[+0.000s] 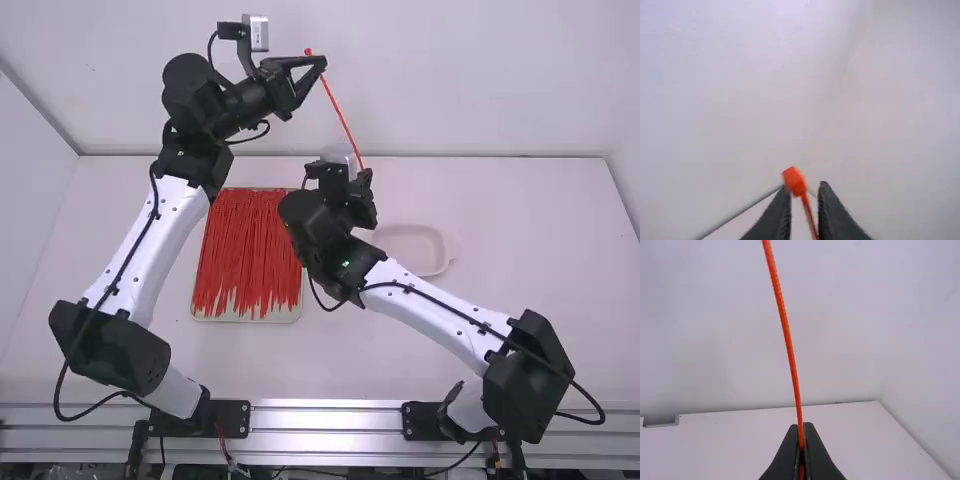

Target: Fasten the cable tie

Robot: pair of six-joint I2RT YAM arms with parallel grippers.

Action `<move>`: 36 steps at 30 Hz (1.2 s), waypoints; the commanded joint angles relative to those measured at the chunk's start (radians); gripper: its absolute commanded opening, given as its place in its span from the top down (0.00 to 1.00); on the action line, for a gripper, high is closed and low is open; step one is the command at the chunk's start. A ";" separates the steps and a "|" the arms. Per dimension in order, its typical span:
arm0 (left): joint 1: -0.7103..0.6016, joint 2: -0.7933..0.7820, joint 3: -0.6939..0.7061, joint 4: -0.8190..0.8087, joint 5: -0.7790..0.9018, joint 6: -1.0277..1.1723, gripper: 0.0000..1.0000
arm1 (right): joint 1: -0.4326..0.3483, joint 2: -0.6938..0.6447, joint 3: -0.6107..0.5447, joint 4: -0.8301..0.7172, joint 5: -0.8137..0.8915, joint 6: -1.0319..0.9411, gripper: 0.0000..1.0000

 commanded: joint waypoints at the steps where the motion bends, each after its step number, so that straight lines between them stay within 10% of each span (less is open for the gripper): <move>1: 0.002 -0.003 0.024 0.014 -0.003 -0.011 0.98 | -0.003 -0.027 0.029 0.004 0.015 0.009 1.00; 11: 0.008 -0.003 0.024 0.019 -0.002 0.006 0.98 | -0.004 -0.027 0.029 -0.003 -0.129 0.005 1.00; 16: 0.014 -0.003 0.024 0.024 0.034 0.052 0.98 | -0.003 -0.028 0.029 -0.034 -0.265 -0.013 0.16; 18: 0.029 -0.003 0.024 0.028 0.052 0.058 0.98 | -0.003 -0.032 0.029 -0.047 -0.307 -0.026 0.02; 36: 0.146 -0.003 0.026 0.038 0.317 0.149 0.98 | -0.009 -0.383 0.035 -0.296 -1.019 -0.157 0.02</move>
